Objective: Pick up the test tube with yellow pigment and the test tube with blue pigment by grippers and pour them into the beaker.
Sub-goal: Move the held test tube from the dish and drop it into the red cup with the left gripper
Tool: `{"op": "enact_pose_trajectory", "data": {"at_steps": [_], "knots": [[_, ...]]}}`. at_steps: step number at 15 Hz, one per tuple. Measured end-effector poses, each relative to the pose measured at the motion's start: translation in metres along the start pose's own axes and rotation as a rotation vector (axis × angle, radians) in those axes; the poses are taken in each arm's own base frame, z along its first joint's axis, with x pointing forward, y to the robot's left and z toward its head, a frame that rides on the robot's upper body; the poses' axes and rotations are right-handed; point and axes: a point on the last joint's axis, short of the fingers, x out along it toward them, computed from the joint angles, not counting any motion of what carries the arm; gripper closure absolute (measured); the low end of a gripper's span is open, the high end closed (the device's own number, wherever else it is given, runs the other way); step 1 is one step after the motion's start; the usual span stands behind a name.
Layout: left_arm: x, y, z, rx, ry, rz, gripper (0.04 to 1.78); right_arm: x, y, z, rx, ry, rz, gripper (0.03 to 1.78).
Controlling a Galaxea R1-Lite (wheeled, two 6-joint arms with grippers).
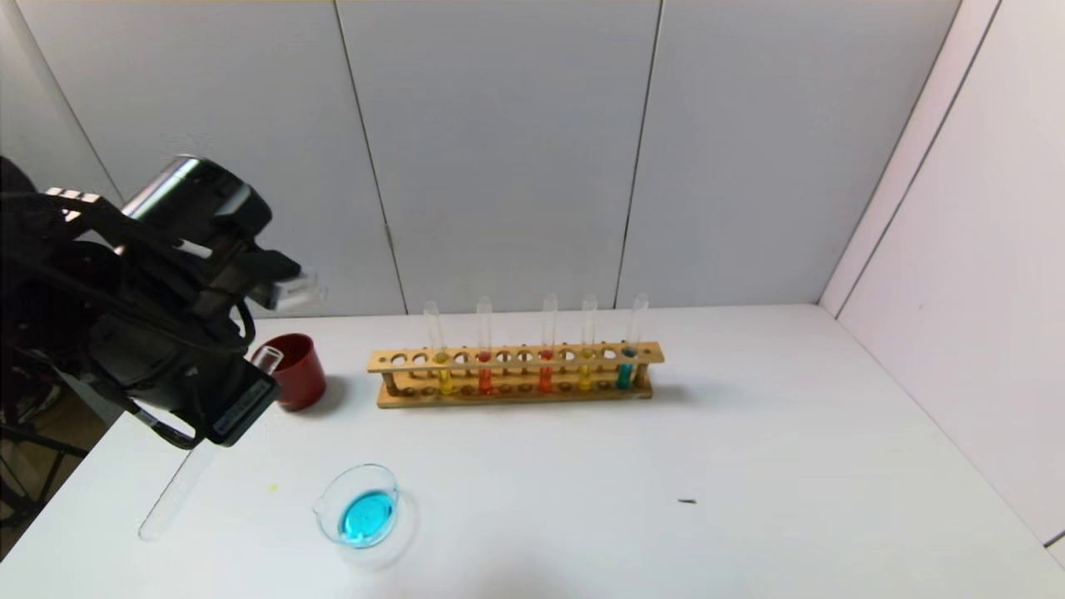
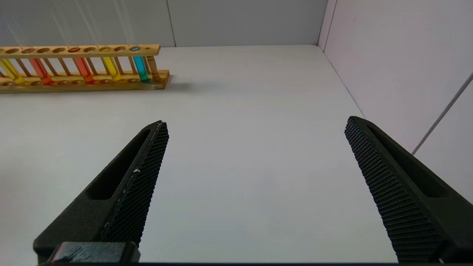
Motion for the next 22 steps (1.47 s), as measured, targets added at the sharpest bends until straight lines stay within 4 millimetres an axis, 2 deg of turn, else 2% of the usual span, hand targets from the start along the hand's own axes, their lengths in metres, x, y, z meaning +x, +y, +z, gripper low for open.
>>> {"op": "enact_pose_trajectory", "data": {"at_steps": [5,8,14,18,22], "knots": [[-0.004,0.029,-0.001,-0.144,-0.184,0.025,1.51,0.000,0.000,0.000,0.000,0.000,0.000,0.07],[0.003,0.045,0.010,-0.238,-0.280,0.038,1.51,0.000,0.000,0.000,0.000,0.000,-0.001,0.07],[0.047,0.084,0.042,-0.432,-0.367,0.103,1.51,0.000,0.000,0.000,0.000,0.000,0.000,0.07],[0.080,0.115,0.066,-0.572,-0.488,0.104,1.51,0.000,0.000,0.000,0.000,0.000,0.000,0.07],[0.108,0.124,0.077,-0.647,-0.478,0.095,1.51,0.000,0.000,0.000,0.000,0.000,0.000,0.07]]}}
